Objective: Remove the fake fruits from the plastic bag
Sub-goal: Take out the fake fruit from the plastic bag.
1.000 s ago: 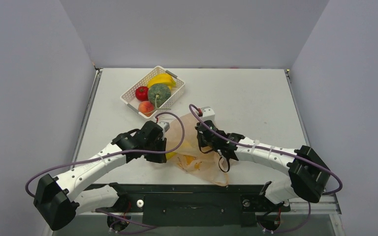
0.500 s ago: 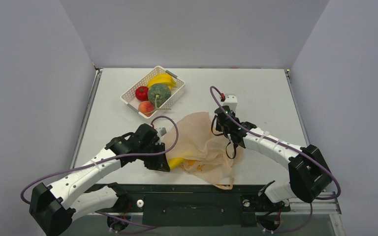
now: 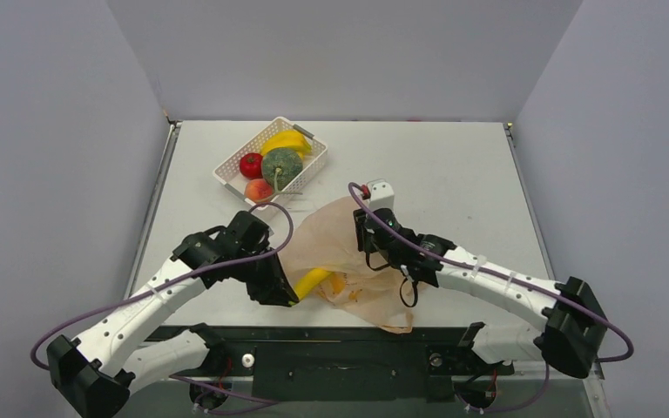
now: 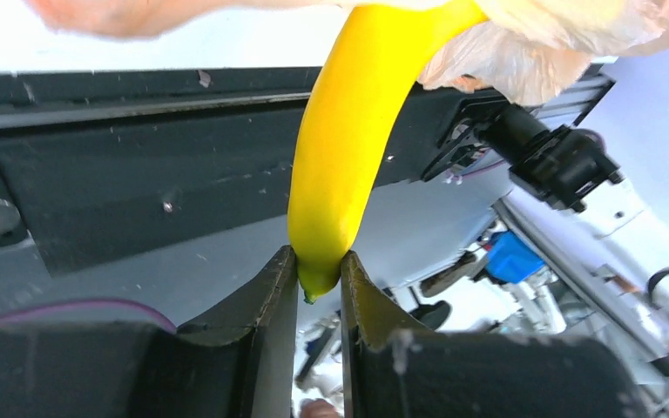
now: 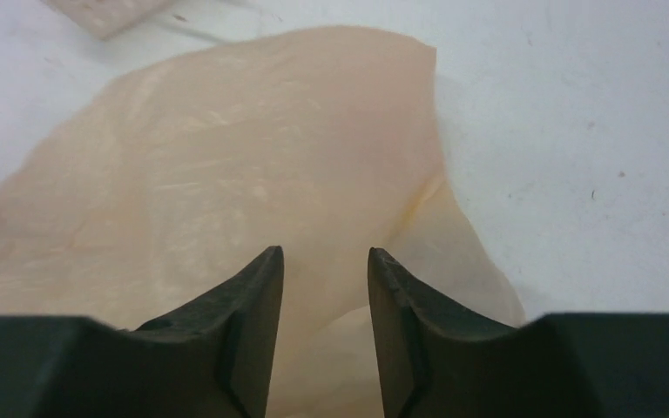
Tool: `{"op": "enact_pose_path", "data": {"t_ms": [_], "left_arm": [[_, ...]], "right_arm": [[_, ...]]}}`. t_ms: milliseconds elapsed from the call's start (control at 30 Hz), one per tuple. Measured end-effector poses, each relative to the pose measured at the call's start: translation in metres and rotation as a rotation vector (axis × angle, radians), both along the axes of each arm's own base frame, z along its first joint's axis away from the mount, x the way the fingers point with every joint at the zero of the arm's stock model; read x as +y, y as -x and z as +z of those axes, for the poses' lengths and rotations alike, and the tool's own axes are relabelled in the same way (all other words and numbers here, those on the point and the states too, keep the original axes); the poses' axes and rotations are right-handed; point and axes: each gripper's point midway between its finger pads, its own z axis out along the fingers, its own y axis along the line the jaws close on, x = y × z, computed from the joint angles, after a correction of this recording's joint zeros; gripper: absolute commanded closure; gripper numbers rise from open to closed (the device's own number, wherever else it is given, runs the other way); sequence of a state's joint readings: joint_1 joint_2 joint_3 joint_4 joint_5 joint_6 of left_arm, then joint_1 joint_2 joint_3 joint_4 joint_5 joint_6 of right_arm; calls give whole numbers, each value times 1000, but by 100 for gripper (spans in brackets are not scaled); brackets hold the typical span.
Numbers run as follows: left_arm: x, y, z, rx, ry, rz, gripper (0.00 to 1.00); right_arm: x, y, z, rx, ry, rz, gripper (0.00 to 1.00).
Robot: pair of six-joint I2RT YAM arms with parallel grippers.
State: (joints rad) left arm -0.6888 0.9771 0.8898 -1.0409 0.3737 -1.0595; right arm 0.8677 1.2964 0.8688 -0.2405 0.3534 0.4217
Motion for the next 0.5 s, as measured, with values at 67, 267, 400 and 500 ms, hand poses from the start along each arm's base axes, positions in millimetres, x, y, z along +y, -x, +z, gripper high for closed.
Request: {"op": "enact_pose_path", "data": {"t_ms": [67, 267, 400, 500], "left_arm": [[1, -2, 7, 49, -17, 41, 100], [11, 5, 20, 166, -130, 62, 100], [26, 17, 25, 220, -213, 43, 100], [36, 27, 22, 266, -260, 20, 100]], "right_arm": [[10, 13, 22, -46, -35, 59, 47], [-1, 29, 68, -173, -103, 142, 37], [16, 55, 62, -189, -66, 294, 30], [33, 82, 43, -194, -14, 427, 27]]}}
